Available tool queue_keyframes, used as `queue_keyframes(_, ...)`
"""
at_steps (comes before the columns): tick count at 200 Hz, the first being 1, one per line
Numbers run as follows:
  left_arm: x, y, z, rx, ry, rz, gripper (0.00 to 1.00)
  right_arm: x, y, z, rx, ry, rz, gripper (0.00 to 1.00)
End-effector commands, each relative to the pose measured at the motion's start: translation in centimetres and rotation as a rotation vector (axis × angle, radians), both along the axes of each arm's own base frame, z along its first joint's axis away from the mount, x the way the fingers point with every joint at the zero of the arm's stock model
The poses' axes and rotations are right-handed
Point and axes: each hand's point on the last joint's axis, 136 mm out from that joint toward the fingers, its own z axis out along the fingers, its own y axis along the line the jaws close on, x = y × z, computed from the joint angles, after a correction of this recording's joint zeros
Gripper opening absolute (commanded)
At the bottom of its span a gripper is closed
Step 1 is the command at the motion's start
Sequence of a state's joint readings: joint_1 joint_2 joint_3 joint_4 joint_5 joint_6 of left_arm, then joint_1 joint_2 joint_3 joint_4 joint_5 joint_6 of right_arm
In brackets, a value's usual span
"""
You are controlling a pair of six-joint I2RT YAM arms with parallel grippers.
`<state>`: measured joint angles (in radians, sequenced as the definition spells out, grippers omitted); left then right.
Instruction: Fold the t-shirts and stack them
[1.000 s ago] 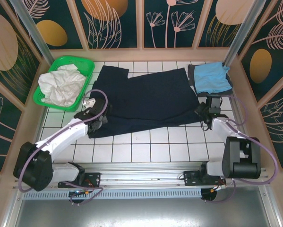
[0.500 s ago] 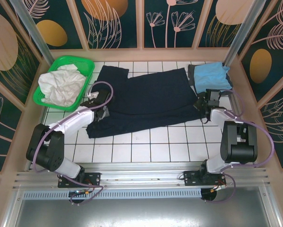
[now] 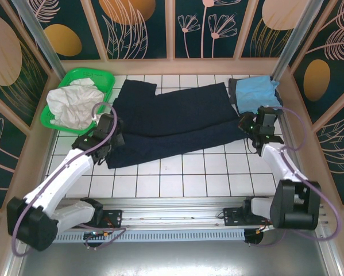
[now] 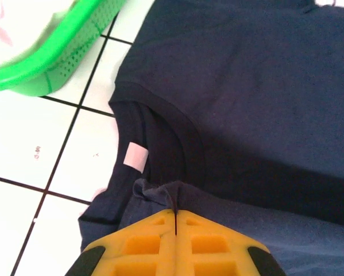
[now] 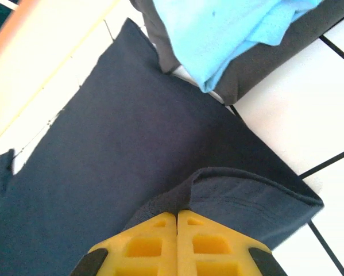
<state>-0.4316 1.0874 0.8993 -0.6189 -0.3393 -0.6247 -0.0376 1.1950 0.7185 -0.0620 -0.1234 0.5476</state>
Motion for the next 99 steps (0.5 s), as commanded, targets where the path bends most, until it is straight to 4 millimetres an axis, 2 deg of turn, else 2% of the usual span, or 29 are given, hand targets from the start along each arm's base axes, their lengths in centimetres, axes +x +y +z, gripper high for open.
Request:
queue_keyframes(1,-3.0,1.0,-0.2,-0.005,0.063,-0.003,0.00,-2.2,0.6,1.4,-0.006,-0.027,0.038,0.00)
queue_keyframes(62,-7.6,0.6,-0.1,-0.154,0.075,-0.041,0.00,-6.3,0.0,2.3,-0.027,-0.050,0.003,0.00)
queue_keyframes(79,-8.1,0.6,-0.2,-0.175,0.070,-0.038,0.00,-7.0,-0.4,2.4,-0.037,-0.057,-0.022,0.00)
queue_keyframes(99,-8.1,0.4,1.1,-0.207,0.029,-0.045,0.00,-7.5,-0.7,3.0,-0.040,-0.086,-0.039,0.00)
